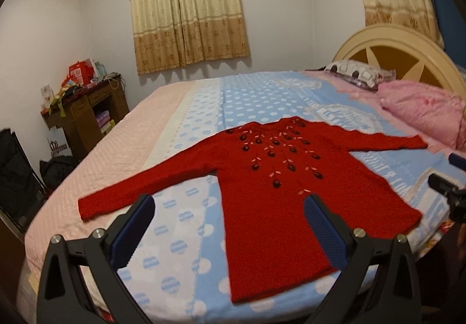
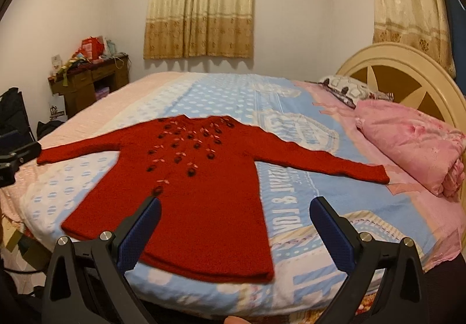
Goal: Fold small clothes
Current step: 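Reach the right tool to the sweater sleeve cuff and grasp it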
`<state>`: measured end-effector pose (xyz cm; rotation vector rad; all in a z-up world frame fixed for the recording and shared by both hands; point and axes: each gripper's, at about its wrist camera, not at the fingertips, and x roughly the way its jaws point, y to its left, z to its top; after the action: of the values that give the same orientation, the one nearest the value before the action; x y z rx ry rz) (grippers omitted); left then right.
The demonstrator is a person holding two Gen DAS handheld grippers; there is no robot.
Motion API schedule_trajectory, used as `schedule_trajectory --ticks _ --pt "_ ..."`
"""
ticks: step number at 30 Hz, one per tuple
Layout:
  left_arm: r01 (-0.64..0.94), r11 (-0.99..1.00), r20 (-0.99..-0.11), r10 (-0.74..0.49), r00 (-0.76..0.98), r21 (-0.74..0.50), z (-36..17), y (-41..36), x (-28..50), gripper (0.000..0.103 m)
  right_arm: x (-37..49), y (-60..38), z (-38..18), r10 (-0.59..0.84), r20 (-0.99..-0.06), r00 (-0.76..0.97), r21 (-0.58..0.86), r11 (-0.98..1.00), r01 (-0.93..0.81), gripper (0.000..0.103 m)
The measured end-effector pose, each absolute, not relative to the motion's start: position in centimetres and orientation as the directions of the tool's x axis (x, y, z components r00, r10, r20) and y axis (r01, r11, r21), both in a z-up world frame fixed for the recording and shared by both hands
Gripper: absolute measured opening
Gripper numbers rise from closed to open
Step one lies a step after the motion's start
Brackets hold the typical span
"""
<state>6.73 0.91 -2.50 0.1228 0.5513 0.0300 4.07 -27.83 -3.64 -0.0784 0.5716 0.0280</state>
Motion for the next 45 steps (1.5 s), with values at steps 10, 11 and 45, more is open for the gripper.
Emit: schedule_trajectory --ticks 10,11,45 --pt "0.049 0.99 -0.576 0.036 0.816 0.13 -4.6 1.3 15.7 0.103 12.6 -37.8 -6.4 -0.126 -0.614 0.78 -0.031 0.99 0.135 0.102" --pt "0.054 0.991 -0.579 0.026 0.815 0.121 -4.7 1.3 16.5 0.103 13.5 -39.4 -6.6 -0.149 -0.624 0.767 -0.029 0.985 0.168 0.102" --pt "0.022 0.997 -0.745 0.043 0.665 0.076 -13.6 4.9 29.6 0.103 27.4 -65.0 -14.1 -0.246 -0.849 0.467 0.109 0.783 0.612 0.03"
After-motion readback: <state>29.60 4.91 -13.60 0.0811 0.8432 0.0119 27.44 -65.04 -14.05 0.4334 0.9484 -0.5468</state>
